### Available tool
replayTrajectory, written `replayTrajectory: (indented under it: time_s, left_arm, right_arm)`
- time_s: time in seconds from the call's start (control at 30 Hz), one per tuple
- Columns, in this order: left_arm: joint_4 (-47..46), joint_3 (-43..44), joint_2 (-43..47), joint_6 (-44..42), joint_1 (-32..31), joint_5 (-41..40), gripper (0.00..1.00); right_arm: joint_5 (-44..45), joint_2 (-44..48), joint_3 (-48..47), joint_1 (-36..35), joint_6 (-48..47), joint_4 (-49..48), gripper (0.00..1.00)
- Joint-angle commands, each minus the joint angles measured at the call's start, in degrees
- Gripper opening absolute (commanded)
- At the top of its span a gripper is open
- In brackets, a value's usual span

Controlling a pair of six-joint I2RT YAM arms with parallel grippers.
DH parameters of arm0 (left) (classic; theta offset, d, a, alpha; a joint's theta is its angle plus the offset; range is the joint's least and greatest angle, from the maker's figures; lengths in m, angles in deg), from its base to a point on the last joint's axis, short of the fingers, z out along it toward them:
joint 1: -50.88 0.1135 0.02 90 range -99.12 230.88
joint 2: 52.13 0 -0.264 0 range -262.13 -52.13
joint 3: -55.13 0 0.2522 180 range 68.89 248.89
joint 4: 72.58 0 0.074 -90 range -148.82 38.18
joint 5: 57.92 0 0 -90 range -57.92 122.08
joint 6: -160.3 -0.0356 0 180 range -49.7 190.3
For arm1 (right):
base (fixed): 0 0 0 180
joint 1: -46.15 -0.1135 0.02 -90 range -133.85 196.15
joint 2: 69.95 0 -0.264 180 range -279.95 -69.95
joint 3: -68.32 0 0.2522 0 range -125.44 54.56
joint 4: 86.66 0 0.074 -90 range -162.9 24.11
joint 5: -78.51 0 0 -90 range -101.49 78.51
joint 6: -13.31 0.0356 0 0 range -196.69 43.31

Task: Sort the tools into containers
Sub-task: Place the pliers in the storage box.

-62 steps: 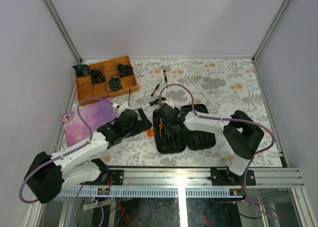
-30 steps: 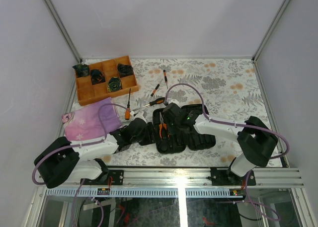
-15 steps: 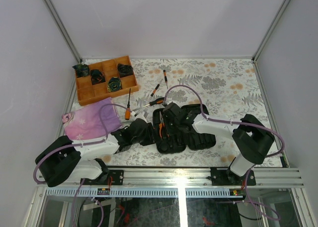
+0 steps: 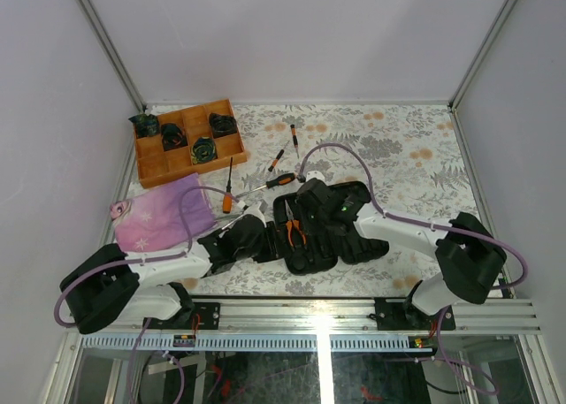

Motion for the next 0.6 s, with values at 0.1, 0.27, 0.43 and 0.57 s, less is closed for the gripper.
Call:
replayTrajectory:
  time_s: [0.1, 0.27, 0.43, 0.57]
  left_arm:
    - [3.7, 0.8, 7.7, 0.0, -0.4, -6.5, 0.43]
    - [10.0, 3.8, 10.9, -2.9, 0.9, -9.6, 0.50]
    - [10.7, 5.0, 12.7, -6.1, 5.9, -7.7, 0.57]
    - [11.0, 7.1, 11.9, -9.3, 9.6, -7.0, 0.59]
  right_arm:
    - [5.9, 5.6, 0.2, 0.3, -2.5, 1.1, 0.28]
    - [5.0, 5.9, 0.0, 0.3, -2.1, 0.7, 0.32]
    - [4.1, 6.3, 0.2, 0.4, -1.1, -0.1, 0.36]
    - [4.1, 6.9, 0.6, 0.4, -0.9, -0.2, 0.37]
